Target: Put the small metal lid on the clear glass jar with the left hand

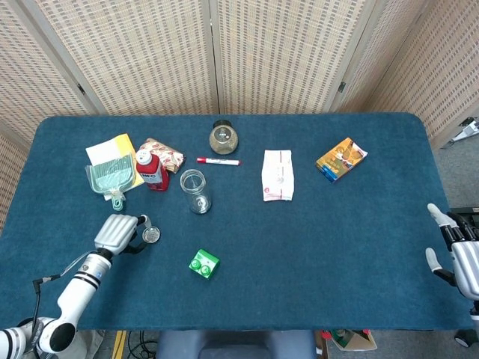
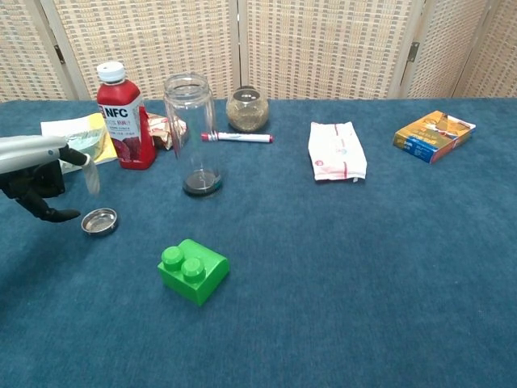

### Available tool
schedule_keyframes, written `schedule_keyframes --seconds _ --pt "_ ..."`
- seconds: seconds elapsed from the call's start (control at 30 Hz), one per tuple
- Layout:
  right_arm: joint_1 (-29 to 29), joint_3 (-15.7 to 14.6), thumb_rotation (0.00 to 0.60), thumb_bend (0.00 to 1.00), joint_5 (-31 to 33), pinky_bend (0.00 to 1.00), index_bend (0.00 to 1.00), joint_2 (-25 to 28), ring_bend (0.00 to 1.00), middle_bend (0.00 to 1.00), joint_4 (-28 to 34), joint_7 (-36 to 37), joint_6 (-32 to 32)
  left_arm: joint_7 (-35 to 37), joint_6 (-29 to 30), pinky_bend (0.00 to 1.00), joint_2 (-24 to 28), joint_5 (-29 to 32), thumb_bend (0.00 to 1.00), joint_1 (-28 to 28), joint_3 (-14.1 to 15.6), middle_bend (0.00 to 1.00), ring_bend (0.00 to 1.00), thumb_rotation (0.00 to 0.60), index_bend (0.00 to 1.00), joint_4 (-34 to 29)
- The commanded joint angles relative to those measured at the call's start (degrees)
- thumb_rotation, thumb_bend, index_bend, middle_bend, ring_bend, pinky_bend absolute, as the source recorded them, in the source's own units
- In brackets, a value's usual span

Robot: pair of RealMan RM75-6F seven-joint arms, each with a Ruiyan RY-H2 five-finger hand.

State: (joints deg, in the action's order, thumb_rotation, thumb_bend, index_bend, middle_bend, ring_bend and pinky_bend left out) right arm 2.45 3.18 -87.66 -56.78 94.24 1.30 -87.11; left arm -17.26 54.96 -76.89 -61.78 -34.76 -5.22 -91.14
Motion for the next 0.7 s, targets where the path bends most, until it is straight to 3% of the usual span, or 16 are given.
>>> schedule_keyframes --seconds 0.03,0.7 --pt "-0.11 -0.03 0.600 0.44 0.07 0.28 0.05 0.06 0.11 0.20 0.02 -0.01 -0.07 -0.79 -0.33 1.00 -0.99 1.74 0.32 -0.40 -0.50 0.98 0.90 0.600 0.40 1.19" --pt "-1.03 -0.20 0.600 0.44 0.55 0.28 0.05 0.17 0.11 0.20 -0.68 0.80 -0.70 -2.70 -3.02 1.00 -5.01 8.62 0.32 -3.07 -1.67 0.99 0.92 0.600 0.43 5.12"
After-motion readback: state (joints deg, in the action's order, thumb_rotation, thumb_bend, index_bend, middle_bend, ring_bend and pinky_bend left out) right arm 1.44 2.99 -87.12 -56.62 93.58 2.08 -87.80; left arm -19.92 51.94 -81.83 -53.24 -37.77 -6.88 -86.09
